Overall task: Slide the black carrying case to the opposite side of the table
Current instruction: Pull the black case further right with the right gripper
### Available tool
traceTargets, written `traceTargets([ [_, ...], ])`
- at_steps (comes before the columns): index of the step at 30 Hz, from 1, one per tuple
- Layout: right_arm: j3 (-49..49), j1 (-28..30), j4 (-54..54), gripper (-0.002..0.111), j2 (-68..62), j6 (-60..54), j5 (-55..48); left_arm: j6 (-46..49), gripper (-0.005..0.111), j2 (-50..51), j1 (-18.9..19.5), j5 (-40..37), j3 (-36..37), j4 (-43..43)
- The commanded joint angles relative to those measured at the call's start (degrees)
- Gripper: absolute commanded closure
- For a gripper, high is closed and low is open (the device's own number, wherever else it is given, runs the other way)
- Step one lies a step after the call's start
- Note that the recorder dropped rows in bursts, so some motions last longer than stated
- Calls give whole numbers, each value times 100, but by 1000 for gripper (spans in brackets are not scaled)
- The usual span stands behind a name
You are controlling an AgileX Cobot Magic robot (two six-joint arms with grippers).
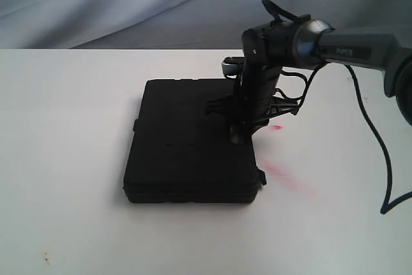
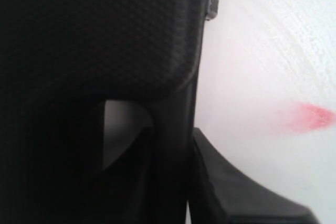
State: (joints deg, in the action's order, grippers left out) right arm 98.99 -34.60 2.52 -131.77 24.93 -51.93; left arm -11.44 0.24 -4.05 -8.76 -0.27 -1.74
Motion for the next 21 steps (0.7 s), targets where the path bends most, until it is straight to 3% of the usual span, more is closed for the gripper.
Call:
traceTargets([
  [1, -52, 223, 107, 108, 99, -268, -212, -9, 107, -24, -31, 8, 27, -23],
  [21, -1979, 1602, 121, 108, 894, -994, 852, -9, 107, -24, -31, 8, 27, -23],
])
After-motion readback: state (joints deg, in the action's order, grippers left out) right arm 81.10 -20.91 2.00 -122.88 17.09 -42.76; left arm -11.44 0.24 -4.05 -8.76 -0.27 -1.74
